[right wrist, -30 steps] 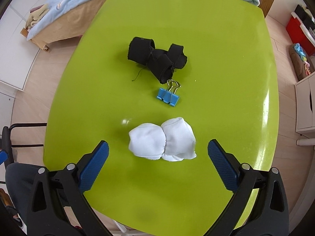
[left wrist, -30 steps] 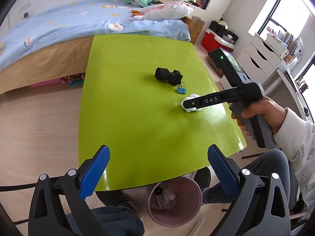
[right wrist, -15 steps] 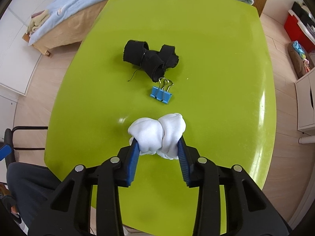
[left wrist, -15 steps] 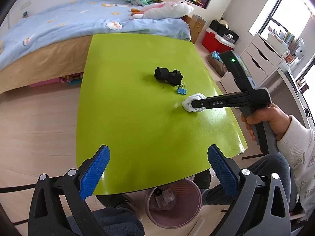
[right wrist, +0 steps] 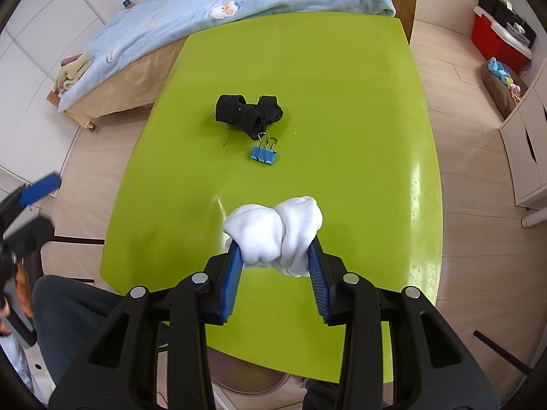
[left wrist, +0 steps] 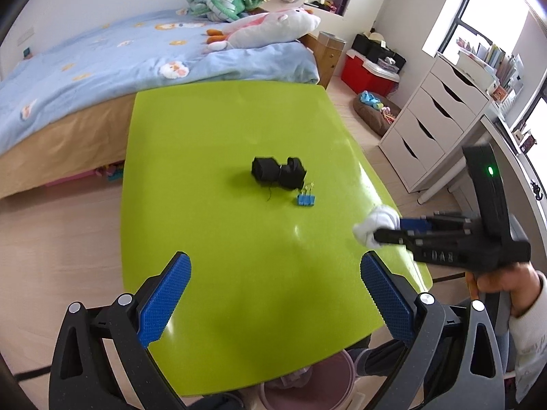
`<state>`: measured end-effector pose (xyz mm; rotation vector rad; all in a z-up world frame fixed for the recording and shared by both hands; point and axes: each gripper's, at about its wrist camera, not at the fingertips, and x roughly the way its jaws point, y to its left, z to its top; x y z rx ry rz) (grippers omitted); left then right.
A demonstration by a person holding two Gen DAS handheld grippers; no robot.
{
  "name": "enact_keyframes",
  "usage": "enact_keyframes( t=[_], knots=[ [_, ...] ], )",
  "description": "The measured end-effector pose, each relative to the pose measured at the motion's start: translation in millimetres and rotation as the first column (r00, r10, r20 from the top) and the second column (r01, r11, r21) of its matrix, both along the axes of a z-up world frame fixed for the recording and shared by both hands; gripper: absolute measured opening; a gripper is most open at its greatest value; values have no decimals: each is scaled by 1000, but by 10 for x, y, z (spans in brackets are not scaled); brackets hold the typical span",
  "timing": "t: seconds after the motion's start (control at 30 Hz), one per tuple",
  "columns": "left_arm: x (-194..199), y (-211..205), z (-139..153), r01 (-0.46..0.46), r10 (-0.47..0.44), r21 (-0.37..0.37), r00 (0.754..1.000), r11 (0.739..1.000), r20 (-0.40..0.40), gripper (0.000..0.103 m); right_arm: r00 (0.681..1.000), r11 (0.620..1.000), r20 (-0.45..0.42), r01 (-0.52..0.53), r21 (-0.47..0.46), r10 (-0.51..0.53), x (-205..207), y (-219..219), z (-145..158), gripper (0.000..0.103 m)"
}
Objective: Collect trash
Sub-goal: 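Grasp the black sock bundle with the left gripper while the right gripper holds the white socks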
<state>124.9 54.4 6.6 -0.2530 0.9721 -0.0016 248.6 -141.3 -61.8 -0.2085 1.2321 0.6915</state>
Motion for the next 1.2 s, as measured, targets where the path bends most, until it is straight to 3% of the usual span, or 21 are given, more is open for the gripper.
enact_keyframes(
  t=[0.17,0.33,0.63,0.8,1.0,1.2],
  knots=[
    [405,-41,24,41,-41,28,999,999,-14,96,1000,1000,-8,5,4,-5,-38,-25,-22,37],
    [899,-68,-87,63,-60,38,995,997,-77,96,1000,1000,-12,3,7,-3,-26,-33,-30,37],
    [1795,-23,-601,-1,-13,-52,966,999,-259,95,1000,1000,-13,12,21,-12,82,-74,-38,37],
    [2015,-95,-909,-12,8,-7,941,1000,-339,95,1000,999,-19,20,27,-19,140,-111,-61,38],
    [2055,-141,-1035,-10,14,13,931,1000,-365,95,999,999,-29,25,26,-24,198,-133,-104,38],
    [2033,-129,-1105,-4,13,24,917,1000,-398,74,999,999,-36,19,31,-18,197,-99,-119,38]
  ],
)
